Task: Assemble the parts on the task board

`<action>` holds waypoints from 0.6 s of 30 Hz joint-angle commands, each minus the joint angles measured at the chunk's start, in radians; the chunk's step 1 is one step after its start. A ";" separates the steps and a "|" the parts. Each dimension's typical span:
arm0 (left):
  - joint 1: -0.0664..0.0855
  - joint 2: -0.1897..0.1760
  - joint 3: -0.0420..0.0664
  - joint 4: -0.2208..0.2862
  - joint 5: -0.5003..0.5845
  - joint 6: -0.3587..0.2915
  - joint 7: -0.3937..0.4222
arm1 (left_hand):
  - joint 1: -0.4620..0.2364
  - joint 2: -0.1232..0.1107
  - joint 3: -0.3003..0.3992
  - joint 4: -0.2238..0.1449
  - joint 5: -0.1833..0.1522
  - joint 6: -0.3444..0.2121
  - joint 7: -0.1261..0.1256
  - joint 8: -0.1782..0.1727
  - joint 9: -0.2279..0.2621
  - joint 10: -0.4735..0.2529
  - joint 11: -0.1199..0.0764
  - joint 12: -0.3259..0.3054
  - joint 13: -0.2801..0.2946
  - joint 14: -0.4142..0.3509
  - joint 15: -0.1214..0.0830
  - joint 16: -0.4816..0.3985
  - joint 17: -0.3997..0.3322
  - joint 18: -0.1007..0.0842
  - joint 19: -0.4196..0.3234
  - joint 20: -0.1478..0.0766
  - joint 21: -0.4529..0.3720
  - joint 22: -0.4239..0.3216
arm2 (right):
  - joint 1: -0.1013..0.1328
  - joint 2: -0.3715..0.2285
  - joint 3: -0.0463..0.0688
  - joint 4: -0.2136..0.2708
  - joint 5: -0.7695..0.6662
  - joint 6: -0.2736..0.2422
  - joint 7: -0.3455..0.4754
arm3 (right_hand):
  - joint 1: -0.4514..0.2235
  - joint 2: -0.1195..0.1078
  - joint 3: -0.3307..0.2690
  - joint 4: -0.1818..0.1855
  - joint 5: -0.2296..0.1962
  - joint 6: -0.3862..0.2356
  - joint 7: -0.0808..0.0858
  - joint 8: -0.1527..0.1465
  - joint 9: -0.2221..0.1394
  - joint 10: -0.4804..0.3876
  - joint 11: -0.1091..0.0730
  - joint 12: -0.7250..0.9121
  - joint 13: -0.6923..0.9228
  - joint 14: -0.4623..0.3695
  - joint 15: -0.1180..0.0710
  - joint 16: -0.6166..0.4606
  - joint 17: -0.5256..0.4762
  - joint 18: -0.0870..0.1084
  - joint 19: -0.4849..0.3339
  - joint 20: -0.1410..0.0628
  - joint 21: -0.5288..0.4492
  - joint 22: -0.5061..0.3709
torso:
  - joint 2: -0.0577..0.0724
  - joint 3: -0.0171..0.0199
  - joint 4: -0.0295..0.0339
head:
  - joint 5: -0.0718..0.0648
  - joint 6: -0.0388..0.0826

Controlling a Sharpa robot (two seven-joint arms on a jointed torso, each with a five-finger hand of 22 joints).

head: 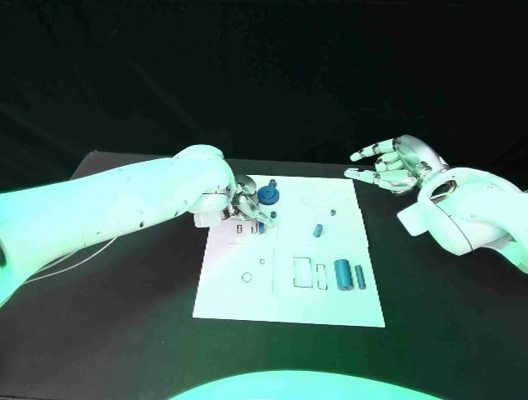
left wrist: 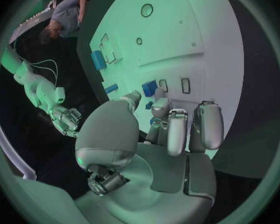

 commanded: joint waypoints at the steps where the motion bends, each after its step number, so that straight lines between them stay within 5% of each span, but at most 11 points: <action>1: 0.001 0.003 0.000 0.001 0.012 0.018 -0.001 | 0.015 0.004 0.010 0.001 -0.001 -0.002 -0.004 0.004 0.003 -0.005 -0.002 -0.004 -0.001 0.086 -0.006 0.003 0.219 -0.007 0.004 0.002 0.005 0.002 | -0.001 0.002 0.000 -0.001 -0.006 0.016 0.002 | -0.010 0.004 0.002 0.004 0.006 0.006 0.001 0.006 0.001 0.000 -0.003 0.005 0.066 0.088 -0.005 -0.003 0.195 -0.002 0.095 -0.002 -0.003 0.250 | 0.000 0.0000 -0.0002 | 0.000 -0.002; 18: 0.000 0.008 -0.001 -0.003 0.036 0.023 -0.001 | 0.055 0.009 0.031 -0.003 -0.002 -0.006 -0.006 0.005 0.017 -0.006 -0.005 -0.007 -0.002 0.088 -0.008 0.006 0.222 -0.007 0.004 0.001 0.007 0.005 | -0.001 0.005 0.000 -0.006 -0.007 0.018 -0.003 | -0.011 0.006 0.004 0.004 0.009 0.007 0.000 0.008 0.001 0.001 -0.003 0.006 0.066 0.088 -0.006 -0.002 0.197 -0.002 0.095 -0.003 -0.003 0.251 | 0.001 0.0007 -0.0003 | 0.000 -0.007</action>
